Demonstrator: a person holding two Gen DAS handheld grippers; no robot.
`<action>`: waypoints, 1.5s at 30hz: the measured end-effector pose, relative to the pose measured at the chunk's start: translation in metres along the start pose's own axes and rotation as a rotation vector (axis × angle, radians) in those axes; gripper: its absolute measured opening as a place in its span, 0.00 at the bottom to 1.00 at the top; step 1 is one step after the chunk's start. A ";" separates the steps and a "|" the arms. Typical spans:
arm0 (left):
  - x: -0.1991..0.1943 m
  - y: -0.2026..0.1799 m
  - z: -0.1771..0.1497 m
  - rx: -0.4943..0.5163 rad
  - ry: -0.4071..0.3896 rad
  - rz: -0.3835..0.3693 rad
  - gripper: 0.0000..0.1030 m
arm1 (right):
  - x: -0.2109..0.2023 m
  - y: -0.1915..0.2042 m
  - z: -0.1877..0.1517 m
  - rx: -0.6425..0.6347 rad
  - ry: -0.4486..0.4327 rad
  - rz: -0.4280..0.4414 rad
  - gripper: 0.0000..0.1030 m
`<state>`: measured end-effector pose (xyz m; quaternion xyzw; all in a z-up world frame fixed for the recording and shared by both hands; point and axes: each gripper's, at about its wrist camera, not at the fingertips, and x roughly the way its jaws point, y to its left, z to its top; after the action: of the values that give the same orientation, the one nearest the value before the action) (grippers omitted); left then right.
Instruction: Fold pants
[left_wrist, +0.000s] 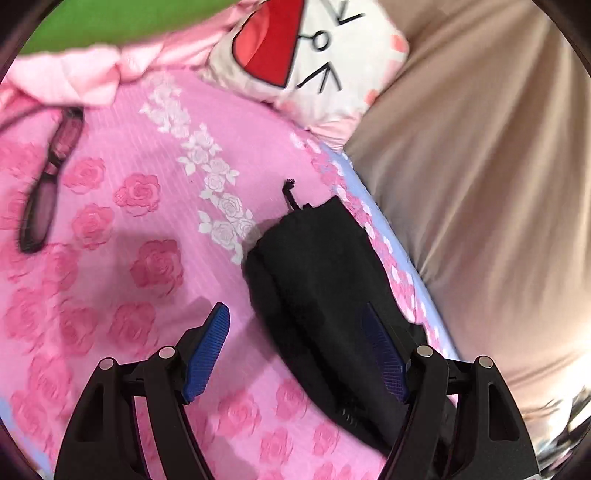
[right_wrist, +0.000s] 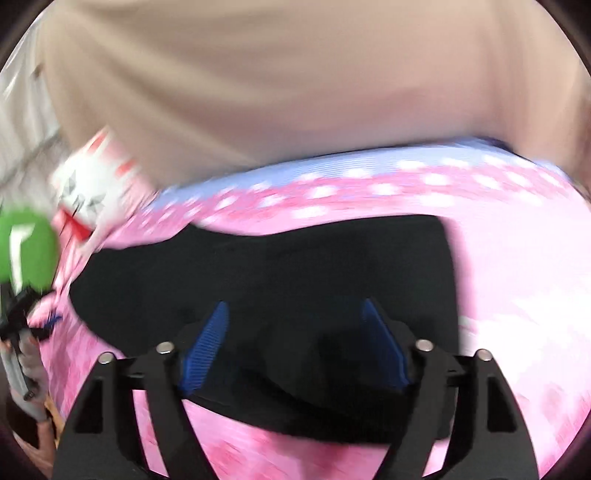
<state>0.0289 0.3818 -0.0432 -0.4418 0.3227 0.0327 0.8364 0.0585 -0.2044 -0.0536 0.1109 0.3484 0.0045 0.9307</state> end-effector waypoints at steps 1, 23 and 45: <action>0.007 0.000 0.004 -0.021 0.022 -0.020 0.69 | -0.003 -0.016 -0.003 0.048 0.015 -0.023 0.72; 0.028 -0.066 -0.024 0.119 0.195 -0.182 0.13 | -0.075 -0.087 0.004 0.172 -0.065 0.075 0.19; 0.046 -0.068 -0.102 0.103 0.258 -0.108 0.43 | -0.007 0.002 -0.038 -0.334 0.127 -0.121 0.29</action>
<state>0.0365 0.2524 -0.0618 -0.4158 0.4044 -0.0860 0.8101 0.0284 -0.1954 -0.0763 -0.0668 0.4068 0.0131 0.9110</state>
